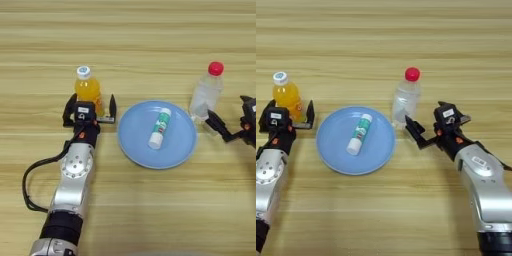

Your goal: Move the objects on the table

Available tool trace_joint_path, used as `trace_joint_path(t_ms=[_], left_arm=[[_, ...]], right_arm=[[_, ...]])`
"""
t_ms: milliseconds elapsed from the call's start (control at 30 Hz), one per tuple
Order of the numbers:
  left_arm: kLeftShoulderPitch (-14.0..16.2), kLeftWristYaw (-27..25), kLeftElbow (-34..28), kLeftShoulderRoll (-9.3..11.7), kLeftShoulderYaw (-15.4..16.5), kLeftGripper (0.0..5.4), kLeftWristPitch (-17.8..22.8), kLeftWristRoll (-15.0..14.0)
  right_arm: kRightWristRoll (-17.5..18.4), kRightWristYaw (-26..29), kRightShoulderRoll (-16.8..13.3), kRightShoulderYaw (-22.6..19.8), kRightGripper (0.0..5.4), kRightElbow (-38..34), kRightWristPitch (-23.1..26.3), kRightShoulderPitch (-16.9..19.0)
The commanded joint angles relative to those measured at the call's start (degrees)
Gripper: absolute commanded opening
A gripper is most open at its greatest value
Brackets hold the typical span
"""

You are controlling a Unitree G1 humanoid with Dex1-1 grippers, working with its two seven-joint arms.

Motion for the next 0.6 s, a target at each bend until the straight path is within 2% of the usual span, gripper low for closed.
trace_joint_path(t_ms=[33,200,367,600], left_arm=[[-1.27,0.18,0.82,-0.08,-0.08,5.40,-0.20,0.51],[-1.45,0.15,1.21,0.04,-0.04,5.40,-0.38,0.45],[-1.56,0.08,1.43,0.11,0.00,5.40,-0.47,0.40],[-1.64,-0.07,1.70,0.25,0.10,5.40,-0.61,0.28]], right_arm=[[0.05,-0.67,-1.50,-2.30,5.38,2.94,-0.62,-1.28],[-1.15,-2.90,-1.78,-3.67,5.38,5.93,-2.52,-2.79],[-1.23,-5.51,-0.83,-4.84,5.38,9.24,-4.42,-4.81],[-0.30,-9.19,3.23,-5.67,5.38,18.23,-12.11,-9.86]])
